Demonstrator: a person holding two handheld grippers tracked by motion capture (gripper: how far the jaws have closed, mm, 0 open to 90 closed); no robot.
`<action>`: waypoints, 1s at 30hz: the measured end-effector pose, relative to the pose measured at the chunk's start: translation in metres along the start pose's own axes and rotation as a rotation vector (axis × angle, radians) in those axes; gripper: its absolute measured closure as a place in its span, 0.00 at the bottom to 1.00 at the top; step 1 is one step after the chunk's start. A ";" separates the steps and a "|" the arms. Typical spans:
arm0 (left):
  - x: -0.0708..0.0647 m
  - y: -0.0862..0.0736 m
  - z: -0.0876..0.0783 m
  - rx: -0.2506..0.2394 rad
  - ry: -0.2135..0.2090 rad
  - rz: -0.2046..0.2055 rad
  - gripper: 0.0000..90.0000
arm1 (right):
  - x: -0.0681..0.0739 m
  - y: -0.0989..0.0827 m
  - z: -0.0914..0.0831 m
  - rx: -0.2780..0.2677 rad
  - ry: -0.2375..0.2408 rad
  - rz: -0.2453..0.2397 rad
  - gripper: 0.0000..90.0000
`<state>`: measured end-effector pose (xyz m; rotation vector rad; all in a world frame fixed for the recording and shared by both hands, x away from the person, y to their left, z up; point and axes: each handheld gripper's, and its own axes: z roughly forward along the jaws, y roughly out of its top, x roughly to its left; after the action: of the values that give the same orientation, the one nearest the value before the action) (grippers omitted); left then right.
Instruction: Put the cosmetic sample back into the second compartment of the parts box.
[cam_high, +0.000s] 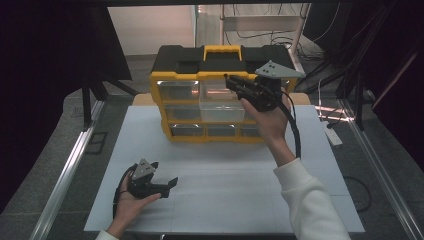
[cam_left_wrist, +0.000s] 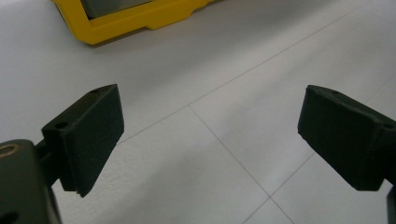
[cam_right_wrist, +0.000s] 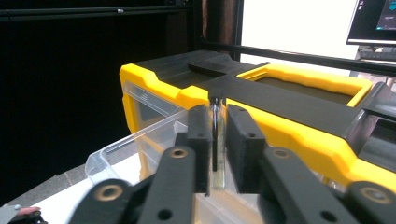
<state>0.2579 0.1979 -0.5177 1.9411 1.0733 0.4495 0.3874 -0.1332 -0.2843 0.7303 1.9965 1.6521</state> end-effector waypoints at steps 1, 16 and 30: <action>0.000 0.000 0.000 0.001 -0.001 -0.002 0.08 | 0.000 0.000 0.000 0.004 -0.008 0.001 0.58; 0.000 0.000 -0.001 -0.002 -0.008 -0.012 0.08 | -0.013 -0.007 -0.026 0.030 0.008 0.062 0.23; 0.001 -0.001 -0.006 -0.020 -0.022 -0.014 0.08 | -0.015 -0.064 -0.094 0.062 0.001 0.094 0.20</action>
<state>0.2541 0.2018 -0.5155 1.9158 1.0641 0.4287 0.3316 -0.2224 -0.3301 0.8589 2.0508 1.6487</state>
